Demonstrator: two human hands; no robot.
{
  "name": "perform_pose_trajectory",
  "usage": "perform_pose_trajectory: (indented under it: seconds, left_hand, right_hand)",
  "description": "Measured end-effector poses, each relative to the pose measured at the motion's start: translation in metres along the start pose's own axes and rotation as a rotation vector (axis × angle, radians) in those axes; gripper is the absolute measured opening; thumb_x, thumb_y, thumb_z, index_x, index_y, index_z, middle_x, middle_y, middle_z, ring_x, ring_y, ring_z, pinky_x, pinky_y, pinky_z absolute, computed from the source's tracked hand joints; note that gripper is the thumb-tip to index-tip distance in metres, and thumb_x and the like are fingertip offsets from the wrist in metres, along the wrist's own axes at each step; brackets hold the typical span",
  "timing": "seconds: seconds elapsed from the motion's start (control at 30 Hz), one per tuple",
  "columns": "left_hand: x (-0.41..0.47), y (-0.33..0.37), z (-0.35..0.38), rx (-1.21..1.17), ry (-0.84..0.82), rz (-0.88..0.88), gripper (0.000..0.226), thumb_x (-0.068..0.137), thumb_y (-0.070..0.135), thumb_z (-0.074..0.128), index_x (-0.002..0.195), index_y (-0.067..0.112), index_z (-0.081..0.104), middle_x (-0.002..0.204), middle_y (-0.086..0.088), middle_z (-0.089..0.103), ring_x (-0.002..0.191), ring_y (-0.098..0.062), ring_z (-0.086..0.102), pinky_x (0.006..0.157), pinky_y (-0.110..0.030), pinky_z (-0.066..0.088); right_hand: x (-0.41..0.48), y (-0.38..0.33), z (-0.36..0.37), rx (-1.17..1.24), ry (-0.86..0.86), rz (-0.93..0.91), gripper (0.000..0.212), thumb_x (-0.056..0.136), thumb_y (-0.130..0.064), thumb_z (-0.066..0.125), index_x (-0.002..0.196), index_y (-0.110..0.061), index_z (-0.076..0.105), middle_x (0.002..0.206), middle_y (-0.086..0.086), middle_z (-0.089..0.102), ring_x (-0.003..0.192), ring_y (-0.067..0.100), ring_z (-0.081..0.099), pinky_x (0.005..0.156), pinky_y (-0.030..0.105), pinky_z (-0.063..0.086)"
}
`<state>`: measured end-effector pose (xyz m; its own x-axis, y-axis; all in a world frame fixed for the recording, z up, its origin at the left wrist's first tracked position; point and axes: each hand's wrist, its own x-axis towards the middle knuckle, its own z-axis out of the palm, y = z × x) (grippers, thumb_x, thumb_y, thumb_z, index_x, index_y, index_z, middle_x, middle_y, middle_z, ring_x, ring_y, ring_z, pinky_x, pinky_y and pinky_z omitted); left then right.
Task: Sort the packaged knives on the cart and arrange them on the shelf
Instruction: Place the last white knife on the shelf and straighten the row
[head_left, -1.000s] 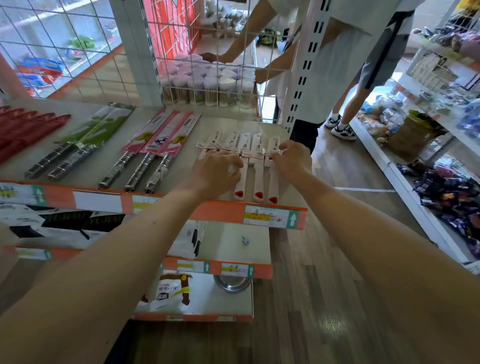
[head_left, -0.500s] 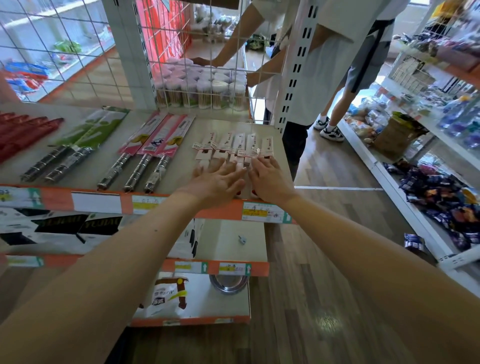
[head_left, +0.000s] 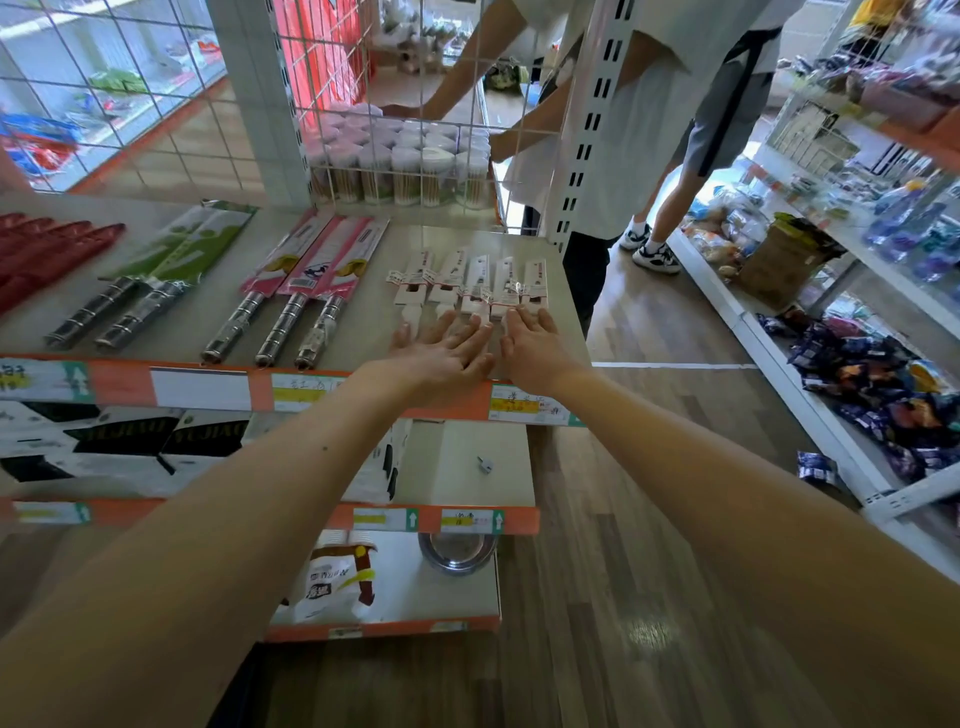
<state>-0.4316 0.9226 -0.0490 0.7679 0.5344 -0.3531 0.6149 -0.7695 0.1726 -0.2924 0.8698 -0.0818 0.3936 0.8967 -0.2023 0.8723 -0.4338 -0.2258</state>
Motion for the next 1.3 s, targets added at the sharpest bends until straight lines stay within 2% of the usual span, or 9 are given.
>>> perform_pose_trajectory:
  seconds: [0.3, 0.5, 0.73, 0.97, 1.1, 1.2, 1.3]
  left_hand:
    - [-0.004, 0.001, 0.001, -0.017, -0.005, 0.006, 0.056, 0.099, 0.048, 0.009, 0.147, 0.03, -0.014, 0.155, 0.01, -0.022, 0.142, -0.012, -0.022, 0.115, -0.045, -0.013]
    - [-0.009, 0.001, -0.001, -0.038, -0.01, 0.011, 0.055, 0.099, 0.047, 0.01, 0.147, 0.029, -0.011, 0.156, 0.008, -0.019, 0.143, -0.013, -0.02, 0.118, -0.042, -0.01]
    - [-0.007, 0.0, 0.002, -0.044, -0.016, 0.007, 0.058, 0.098, 0.05, 0.011, 0.147, 0.03, -0.011, 0.156, 0.007, -0.019, 0.143, -0.015, -0.021, 0.117, -0.044, -0.01]
    - [-0.009, -0.001, 0.002, -0.13, -0.018, 0.052, 0.055, 0.097, 0.053, 0.01, 0.147, 0.036, -0.006, 0.156, 0.008, -0.018, 0.143, -0.015, -0.019, 0.115, -0.045, -0.012]
    - [-0.01, -0.005, -0.002, -0.236, 0.111, 0.05, 0.051, 0.098, 0.05, 0.01, 0.147, 0.038, 0.002, 0.157, 0.009, -0.01, 0.145, -0.014, -0.012, 0.115, -0.047, -0.008]
    - [-0.01, -0.019, -0.005, -0.289, 0.224, -0.017, 0.05, 0.099, 0.047, 0.011, 0.147, 0.037, 0.005, 0.157, 0.01, -0.005, 0.146, -0.013, -0.009, 0.117, -0.047, -0.006]
    - [-0.012, -0.032, -0.009, -0.358, 0.216, -0.06, 0.05, 0.101, 0.04, 0.016, 0.149, 0.03, 0.004, 0.158, 0.006, -0.005, 0.146, -0.015, -0.007, 0.119, -0.043, -0.004]
  right_hand:
    - [-0.003, -0.003, -0.001, -0.014, -0.019, 0.023, 0.06, 0.1, -0.019, 0.029, 0.149, -0.003, -0.001, 0.159, 0.011, -0.001, 0.147, 0.025, -0.007, 0.121, 0.042, 0.004]
    - [-0.003, -0.001, -0.003, 0.011, -0.003, -0.002, 0.057, 0.1, -0.02, 0.027, 0.149, -0.003, 0.004, 0.159, 0.012, 0.003, 0.148, 0.025, -0.005, 0.121, 0.041, 0.004]
    - [-0.01, -0.009, -0.006, -0.033, 0.008, 0.024, 0.053, 0.103, -0.02, 0.021, 0.149, 0.0, 0.003, 0.159, 0.014, 0.002, 0.148, 0.024, -0.004, 0.12, 0.035, -0.004]
    - [-0.008, -0.009, -0.007, -0.014, -0.013, 0.058, 0.056, 0.102, -0.03, 0.022, 0.15, -0.006, 0.006, 0.159, 0.01, 0.006, 0.148, 0.023, -0.001, 0.12, 0.039, 0.005]
    - [-0.016, -0.012, -0.016, 0.054, 0.034, 0.058, 0.051, 0.102, -0.03, 0.023, 0.149, -0.009, 0.018, 0.158, 0.008, 0.015, 0.147, 0.024, 0.008, 0.12, 0.04, 0.011]
    - [-0.02, -0.017, -0.02, 0.095, 0.048, 0.078, 0.052, 0.103, -0.032, 0.023, 0.15, -0.011, 0.014, 0.159, 0.005, 0.01, 0.148, 0.022, 0.003, 0.12, 0.039, 0.007]
    - [-0.021, -0.021, -0.022, 0.118, 0.038, 0.084, 0.053, 0.103, -0.031, 0.023, 0.151, -0.012, 0.012, 0.16, 0.003, 0.008, 0.148, 0.022, 0.0, 0.121, 0.038, 0.005]
